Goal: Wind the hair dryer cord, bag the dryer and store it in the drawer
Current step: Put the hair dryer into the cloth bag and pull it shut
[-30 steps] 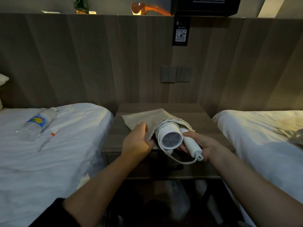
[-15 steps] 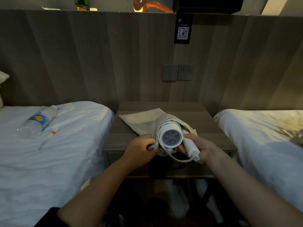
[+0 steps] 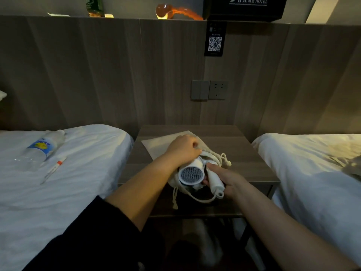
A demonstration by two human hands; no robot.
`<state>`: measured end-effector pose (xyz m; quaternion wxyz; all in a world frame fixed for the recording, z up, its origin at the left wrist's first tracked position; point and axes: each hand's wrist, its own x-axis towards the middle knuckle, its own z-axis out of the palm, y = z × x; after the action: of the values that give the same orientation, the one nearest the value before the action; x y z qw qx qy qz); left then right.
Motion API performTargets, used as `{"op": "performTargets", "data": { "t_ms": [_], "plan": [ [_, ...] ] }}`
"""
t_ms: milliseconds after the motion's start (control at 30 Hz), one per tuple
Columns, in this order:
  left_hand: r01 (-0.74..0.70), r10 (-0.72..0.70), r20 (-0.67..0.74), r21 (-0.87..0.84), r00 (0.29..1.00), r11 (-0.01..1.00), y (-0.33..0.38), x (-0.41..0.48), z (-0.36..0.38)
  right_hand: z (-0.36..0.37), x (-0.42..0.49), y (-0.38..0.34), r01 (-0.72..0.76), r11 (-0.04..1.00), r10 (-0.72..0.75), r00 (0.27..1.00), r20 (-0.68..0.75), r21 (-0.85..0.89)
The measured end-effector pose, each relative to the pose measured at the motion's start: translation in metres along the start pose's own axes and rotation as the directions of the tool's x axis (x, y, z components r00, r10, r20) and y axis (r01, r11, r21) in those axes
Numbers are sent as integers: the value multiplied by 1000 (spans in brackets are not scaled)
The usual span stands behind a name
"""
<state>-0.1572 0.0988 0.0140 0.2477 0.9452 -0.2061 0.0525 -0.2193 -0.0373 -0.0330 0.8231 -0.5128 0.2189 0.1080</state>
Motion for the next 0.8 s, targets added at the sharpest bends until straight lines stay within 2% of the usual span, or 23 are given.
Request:
{"op": "performTargets", "data": {
  "t_ms": [100,167,267,333,433,533,600,700,800],
  "plan": [
    [8,-17,80,105,997,994,9,10,-2,-4,-3,1,-32,999,33,999,34,-5],
    [-15,6,60,149,998,989,11,13,-2,-6,-3,2,-46,999,46,998,40,-3],
    [-75,74,16,89,997,993,19,12,3,-4,0,3,-37,999,37,999,-4,-12],
    [-163,163,11,21,987,986,27,11,8,-3,3,2,-31,1000,31,998,-60,-4],
    [-275,275,-19,-63,961,959,32,5,12,2,8,-3,-22,995,30,997,-74,96],
    [-314,315,-87,30,945,949,19,-1,15,7,10,-9,-20,974,20,1000,1,224],
    [-261,271,-152,83,950,962,5,-7,17,7,14,-12,-28,954,13,998,54,300],
    [-154,152,-279,14,948,988,-18,-25,18,3,19,-16,-35,945,5,996,93,325],
    [14,-22,-280,-33,960,999,-39,-49,29,1,19,-19,-27,933,-6,996,91,358]
  ]
}}
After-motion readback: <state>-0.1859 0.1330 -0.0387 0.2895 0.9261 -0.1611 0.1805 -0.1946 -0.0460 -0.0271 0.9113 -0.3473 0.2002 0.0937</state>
